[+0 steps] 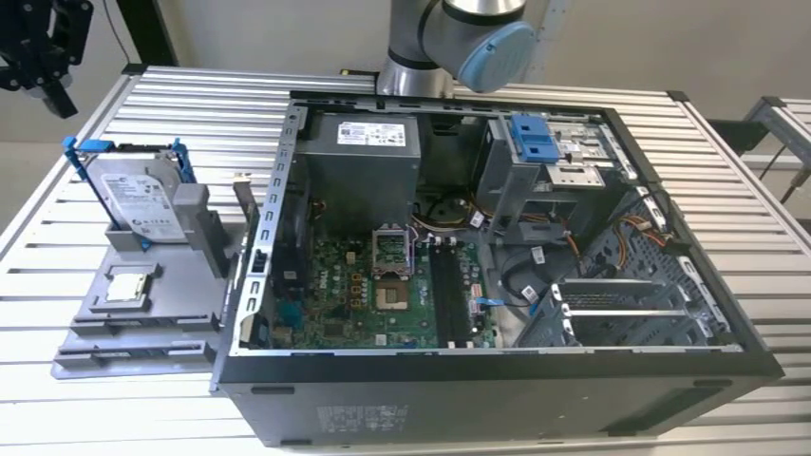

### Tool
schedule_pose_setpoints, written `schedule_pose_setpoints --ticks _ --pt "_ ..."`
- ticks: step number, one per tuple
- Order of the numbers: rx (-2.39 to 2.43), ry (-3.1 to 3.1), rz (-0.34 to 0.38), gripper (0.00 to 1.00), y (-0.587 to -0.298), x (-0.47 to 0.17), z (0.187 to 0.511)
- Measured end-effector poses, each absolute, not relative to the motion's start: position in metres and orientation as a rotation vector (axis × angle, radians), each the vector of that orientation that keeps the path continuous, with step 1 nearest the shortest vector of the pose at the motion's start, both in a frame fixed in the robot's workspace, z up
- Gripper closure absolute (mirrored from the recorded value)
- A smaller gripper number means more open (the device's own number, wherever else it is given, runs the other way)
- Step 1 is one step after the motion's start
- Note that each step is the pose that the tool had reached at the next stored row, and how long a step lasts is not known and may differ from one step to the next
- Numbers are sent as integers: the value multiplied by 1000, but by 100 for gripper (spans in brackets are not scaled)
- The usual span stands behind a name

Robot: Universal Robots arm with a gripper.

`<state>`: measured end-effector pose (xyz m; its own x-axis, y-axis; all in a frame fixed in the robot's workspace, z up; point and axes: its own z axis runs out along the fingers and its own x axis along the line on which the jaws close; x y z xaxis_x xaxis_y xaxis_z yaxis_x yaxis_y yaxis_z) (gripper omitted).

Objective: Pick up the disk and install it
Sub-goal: 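Pick up the disk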

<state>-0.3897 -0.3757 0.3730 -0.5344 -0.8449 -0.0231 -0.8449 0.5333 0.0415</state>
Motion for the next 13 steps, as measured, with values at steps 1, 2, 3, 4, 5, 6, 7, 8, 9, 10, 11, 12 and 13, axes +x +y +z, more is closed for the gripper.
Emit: schedule_pose_setpoints --ticks 1,2,3,4,5,6,7,8,9,10,11,12,13 --pt "-1531 2738 70 100 -376 -390 373" --pt "-1547 2726 66 100 -376 -390 373" --pt "-1563 2714 62 100 -376 -390 373" --pt "-1582 2702 60 100 -376 -390 373" --pt "-1603 2690 59 100 -376 -390 373" --pt "-1627 2676 59 100 -376 -390 373" --pt "-1652 2661 59 100 -376 -390 373" --pt "-1677 2646 59 100 -376 -390 373" --pt "-1701 2632 60 100 -376 -390 373" --pt "-1723 2617 60 100 -376 -390 373" --pt "-1748 2601 60 100 -376 -390 373" --pt "-1771 2586 60 100 -376 -390 373" --pt "-1795 2569 60 100 -376 -390 373"
